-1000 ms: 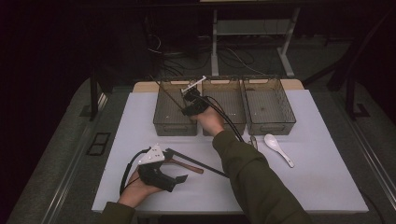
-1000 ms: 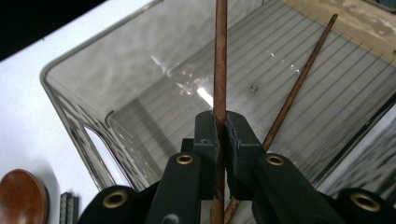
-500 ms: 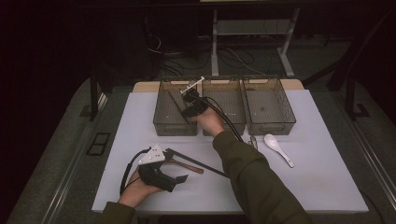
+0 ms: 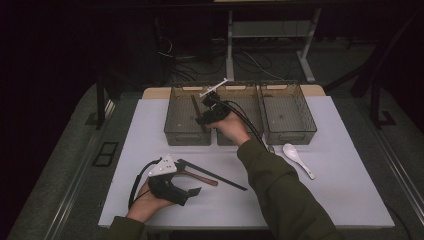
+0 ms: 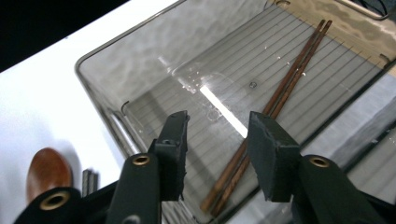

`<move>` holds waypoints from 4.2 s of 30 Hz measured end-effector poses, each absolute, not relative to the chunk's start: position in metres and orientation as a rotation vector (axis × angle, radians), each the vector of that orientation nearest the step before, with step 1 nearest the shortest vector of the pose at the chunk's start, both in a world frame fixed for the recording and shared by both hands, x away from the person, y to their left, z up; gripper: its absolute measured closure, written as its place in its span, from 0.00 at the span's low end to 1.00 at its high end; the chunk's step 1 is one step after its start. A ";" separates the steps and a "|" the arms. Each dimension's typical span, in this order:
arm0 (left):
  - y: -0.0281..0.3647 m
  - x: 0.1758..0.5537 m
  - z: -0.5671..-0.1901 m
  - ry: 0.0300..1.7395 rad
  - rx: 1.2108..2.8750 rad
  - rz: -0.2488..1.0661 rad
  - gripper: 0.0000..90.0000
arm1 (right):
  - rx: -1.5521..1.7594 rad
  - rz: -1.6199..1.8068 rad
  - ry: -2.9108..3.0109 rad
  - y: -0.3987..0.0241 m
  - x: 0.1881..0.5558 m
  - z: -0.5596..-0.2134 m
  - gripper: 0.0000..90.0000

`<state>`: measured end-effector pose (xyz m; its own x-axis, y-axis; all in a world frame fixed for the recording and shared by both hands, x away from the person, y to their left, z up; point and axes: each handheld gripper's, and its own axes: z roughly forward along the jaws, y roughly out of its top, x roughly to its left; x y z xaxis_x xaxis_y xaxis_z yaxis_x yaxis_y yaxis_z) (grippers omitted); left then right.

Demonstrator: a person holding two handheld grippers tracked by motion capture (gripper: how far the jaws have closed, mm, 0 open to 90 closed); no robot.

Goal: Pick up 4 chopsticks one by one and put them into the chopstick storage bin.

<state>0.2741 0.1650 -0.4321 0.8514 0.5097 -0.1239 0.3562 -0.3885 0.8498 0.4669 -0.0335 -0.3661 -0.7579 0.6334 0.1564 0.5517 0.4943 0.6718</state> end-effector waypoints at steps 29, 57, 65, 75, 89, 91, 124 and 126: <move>0.163 0.274 -0.433 0.647 2.022 0.193 0.00 | 0.937 1.371 2.570 -0.135 0.407 -0.357 0.50; 0.162 0.274 -0.435 0.646 2.037 0.199 0.00 | 1.059 1.464 2.399 -0.245 0.331 -0.391 0.27; 0.161 0.274 -0.434 0.644 2.039 0.201 0.00 | 1.081 1.429 2.375 -0.265 0.308 -0.404 0.25; 0.161 0.274 -0.434 0.646 2.040 0.204 0.00 | 1.082 1.424 2.334 -0.283 0.286 -0.416 0.22; 0.160 0.275 -0.429 0.636 2.034 0.211 0.08 | 1.118 1.376 2.332 -0.303 0.262 -0.437 0.22; 0.159 0.276 -0.427 0.623 2.033 0.198 0.16 | 1.112 1.379 2.334 -0.303 0.261 -0.438 0.22; 0.056 0.290 -0.436 0.421 2.203 -0.021 0.99 | 1.100 1.388 2.331 -0.302 0.262 -0.437 0.22; 0.050 0.290 -0.438 0.410 2.218 -0.026 0.99 | 1.099 1.388 2.331 -0.302 0.262 -0.437 0.22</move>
<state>0.2904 0.0500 -0.4379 0.9459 0.2826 -0.1592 0.3005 -0.5785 0.7583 0.2616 -0.3016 -0.4373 -0.6982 0.6922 0.1827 0.4904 0.2765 0.8265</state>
